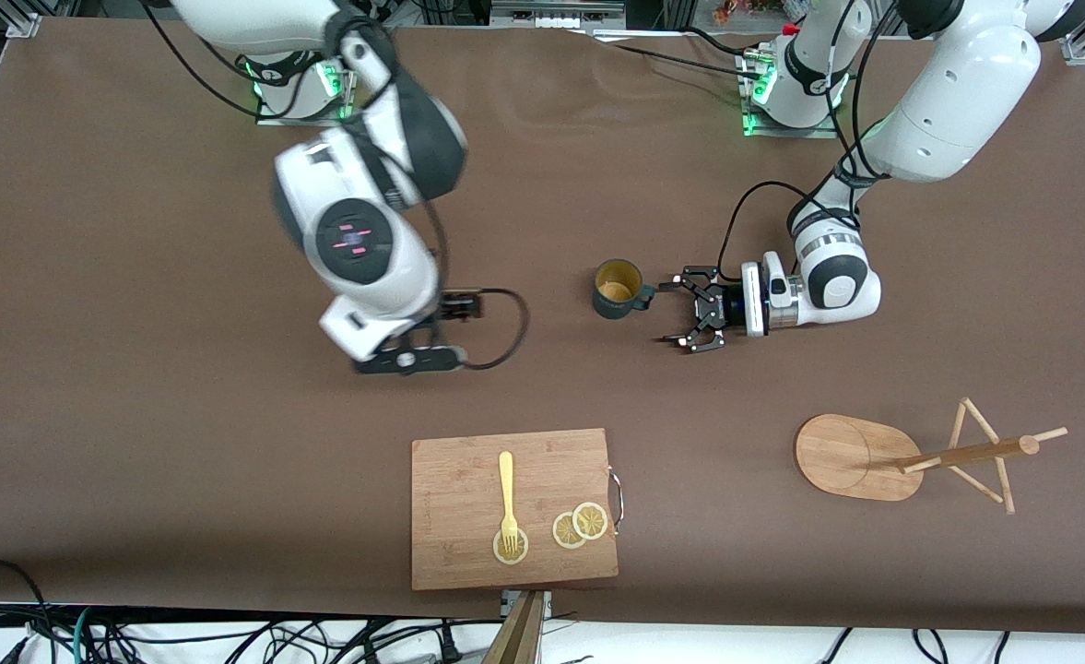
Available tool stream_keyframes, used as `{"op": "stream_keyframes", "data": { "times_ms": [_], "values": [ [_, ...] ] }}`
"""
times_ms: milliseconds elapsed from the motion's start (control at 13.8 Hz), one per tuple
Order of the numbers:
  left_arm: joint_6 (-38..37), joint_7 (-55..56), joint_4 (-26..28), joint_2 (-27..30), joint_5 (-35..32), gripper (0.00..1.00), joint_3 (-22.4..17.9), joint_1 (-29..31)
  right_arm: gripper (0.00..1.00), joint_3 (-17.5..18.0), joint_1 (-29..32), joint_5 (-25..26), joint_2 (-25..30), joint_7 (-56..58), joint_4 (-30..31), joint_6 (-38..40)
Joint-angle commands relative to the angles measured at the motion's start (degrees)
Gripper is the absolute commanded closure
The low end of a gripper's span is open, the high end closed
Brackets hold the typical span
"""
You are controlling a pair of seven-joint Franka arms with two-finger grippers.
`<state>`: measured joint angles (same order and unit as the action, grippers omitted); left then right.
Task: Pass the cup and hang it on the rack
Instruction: 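Grasp the mug body with the left gripper while the right gripper releases, then carry the teal mug with the left gripper toward the wooden rack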
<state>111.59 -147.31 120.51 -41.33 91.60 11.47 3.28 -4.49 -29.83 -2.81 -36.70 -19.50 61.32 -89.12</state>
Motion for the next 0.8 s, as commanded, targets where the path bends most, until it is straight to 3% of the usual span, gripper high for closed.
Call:
{"op": "stream_keyframes", "data": {
  "times_ms": [0,217,362,725],
  "values": [
    [-0.1,-4.6,0.7,-0.4,2.7,0.00,-0.4,-1.4,0.00,-6.0,1.6,1.1,3.9,13.3,0.7,4.4],
    [-0.5,-5.7,1.4,-0.5,3.3,0.00,0.0,-2.0,0.00,-14.7,3.5,0.1,7.9,23.3,0.8,8.6],
    [-0.4,-5.7,1.6,-0.3,3.4,0.00,0.8,-1.9,0.00,-14.9,6.1,0.5,10.3,30.0,0.9,13.0],
    [-0.3,-6.6,2.2,-0.1,4.4,0.01,1.4,-1.8,0.00,-12.5,14.8,0.4,19.7,30.9,5.3,12.7]
  ]
}}
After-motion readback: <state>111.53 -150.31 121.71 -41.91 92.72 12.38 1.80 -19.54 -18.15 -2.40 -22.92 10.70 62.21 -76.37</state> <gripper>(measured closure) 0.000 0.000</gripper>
